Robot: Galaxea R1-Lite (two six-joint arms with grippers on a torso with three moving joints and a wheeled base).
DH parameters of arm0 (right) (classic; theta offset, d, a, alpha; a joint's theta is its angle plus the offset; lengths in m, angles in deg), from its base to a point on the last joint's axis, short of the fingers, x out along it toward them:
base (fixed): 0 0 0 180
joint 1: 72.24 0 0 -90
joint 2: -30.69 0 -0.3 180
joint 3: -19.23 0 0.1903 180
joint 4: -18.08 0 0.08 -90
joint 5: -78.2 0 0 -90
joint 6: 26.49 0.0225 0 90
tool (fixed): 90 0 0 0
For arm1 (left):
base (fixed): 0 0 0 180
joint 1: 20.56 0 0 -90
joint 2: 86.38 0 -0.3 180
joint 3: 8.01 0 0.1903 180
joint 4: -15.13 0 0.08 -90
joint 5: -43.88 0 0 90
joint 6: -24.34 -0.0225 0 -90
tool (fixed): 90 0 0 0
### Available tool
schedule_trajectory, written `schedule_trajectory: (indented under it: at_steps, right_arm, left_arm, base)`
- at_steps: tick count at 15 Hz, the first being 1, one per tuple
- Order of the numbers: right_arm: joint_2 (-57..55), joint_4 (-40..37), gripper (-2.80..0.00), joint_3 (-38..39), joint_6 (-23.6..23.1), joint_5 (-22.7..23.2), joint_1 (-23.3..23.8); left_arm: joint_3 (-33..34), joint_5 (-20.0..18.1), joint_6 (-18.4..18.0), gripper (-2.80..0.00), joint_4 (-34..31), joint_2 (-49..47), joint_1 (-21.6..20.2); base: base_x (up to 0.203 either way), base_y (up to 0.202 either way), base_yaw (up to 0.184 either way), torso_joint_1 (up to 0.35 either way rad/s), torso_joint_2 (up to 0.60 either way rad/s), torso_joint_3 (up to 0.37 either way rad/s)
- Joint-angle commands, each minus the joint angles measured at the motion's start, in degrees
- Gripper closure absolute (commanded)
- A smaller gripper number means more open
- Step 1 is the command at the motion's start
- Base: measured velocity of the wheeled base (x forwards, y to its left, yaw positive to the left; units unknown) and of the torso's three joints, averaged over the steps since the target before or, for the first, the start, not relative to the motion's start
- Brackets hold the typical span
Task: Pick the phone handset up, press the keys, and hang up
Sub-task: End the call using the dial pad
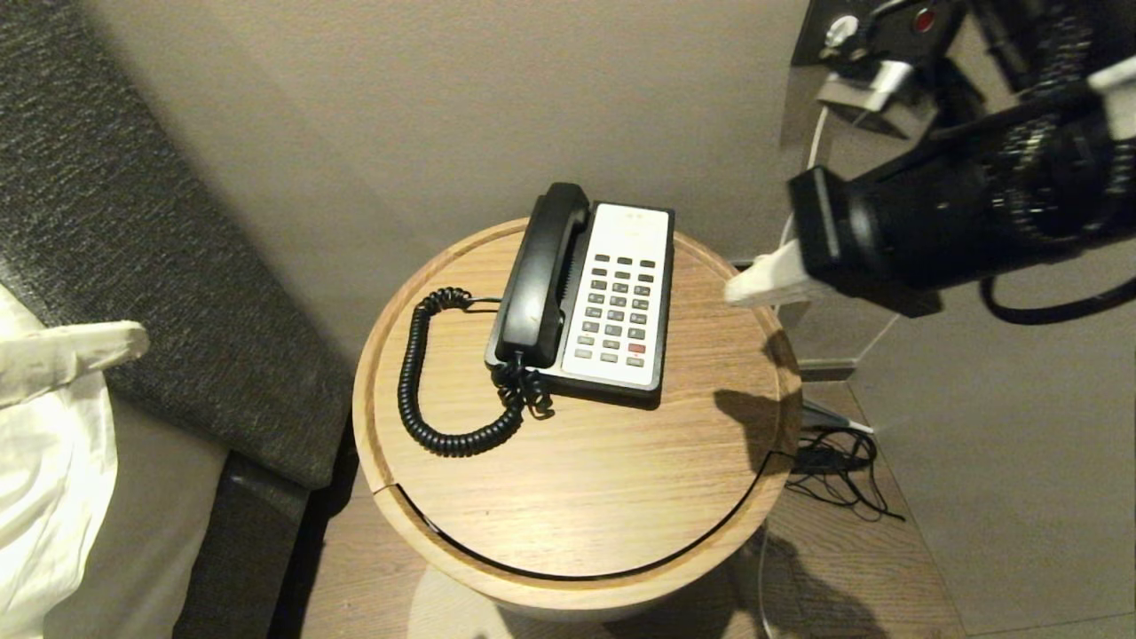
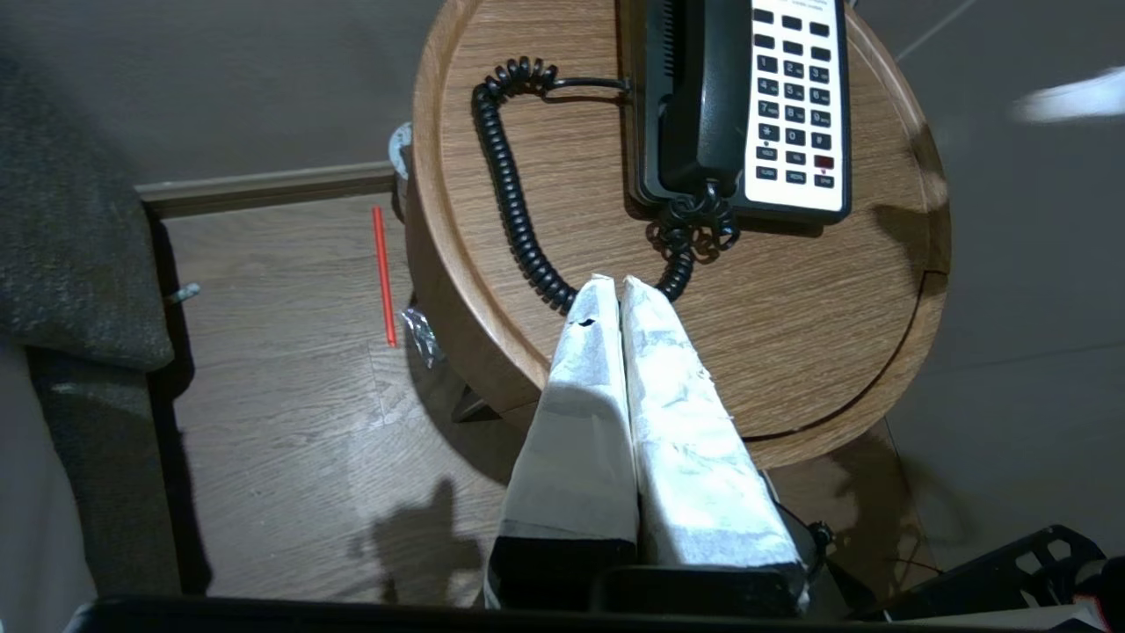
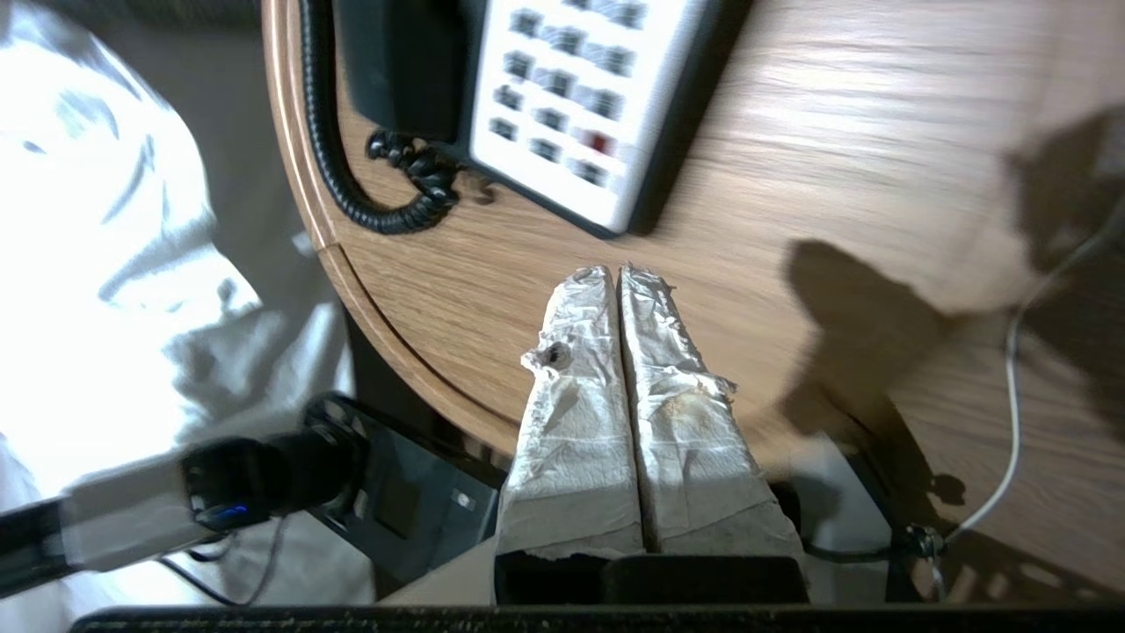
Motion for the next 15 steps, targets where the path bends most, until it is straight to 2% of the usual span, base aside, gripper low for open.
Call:
schedule_trajectory:
  at_steps: [1,4,11,15]
  right_arm:
    - [-10.9,-1.3,0.0,-5.6,0.1,-0.8,-3.3]
    - [-14.1,-2.1,0.0,-7.2,0.2,-1.5,-4.5]
    - [-15.6,-1.5,0.0,-7.5,-0.2,-2.8,-4.1]
    - [-15.7,-1.4,0.0,-7.6,-1.3,-2.8,-3.2]
  left_arm:
    - [0.6,0.1,0.1,0.0,-0.3,1.9,-0.9]
    - [1.7,0.1,0.1,0.0,-0.3,3.4,-1.1]
    - [2.0,-0.4,0.3,0.0,-0.3,4.5,-1.5]
    - [2.5,-0.6,1.8,0.0,-0.6,5.3,-1.6]
  base:
    - [0.0,0.0,0.0,0.0,0.0,0.0]
    - [0.0,0.0,0.0,0.0,0.0,0.0]
    - [0.0,0.0,0.0,0.0,0.0,0.0]
    - [0.0,0.0,0.0,0.0,0.0,0.0]
